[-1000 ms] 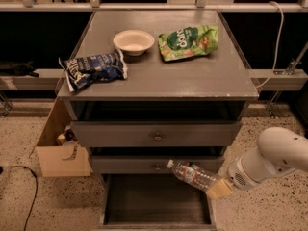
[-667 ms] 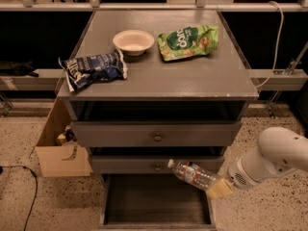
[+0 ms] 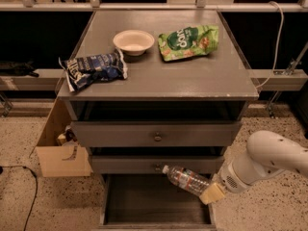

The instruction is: Place water bottle into bottom drawer

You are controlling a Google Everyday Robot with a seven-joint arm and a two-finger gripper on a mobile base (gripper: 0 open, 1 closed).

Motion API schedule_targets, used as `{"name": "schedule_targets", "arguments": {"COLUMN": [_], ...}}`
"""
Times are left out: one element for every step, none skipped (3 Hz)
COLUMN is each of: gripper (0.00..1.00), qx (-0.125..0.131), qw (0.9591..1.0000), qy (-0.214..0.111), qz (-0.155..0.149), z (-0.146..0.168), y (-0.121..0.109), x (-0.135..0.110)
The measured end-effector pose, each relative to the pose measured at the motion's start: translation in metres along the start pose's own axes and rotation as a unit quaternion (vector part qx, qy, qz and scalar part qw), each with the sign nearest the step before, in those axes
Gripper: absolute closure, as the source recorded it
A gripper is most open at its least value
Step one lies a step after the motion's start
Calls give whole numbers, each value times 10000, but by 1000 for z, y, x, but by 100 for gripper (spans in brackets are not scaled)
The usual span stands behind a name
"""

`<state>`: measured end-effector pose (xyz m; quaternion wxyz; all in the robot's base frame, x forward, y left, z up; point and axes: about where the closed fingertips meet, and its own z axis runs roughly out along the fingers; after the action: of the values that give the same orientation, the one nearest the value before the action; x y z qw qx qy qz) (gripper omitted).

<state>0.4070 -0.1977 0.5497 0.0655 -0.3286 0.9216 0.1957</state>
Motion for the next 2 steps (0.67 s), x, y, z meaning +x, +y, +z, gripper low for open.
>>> {"name": "schedule_targets", "arguments": {"gripper": [100,100], "qx": [-191,-235], "qw": [9995,9991], "qy": [249,363], "qz": [7,8], "z": [45,90], "y": [4,-1], "x": [-19,-25]}}
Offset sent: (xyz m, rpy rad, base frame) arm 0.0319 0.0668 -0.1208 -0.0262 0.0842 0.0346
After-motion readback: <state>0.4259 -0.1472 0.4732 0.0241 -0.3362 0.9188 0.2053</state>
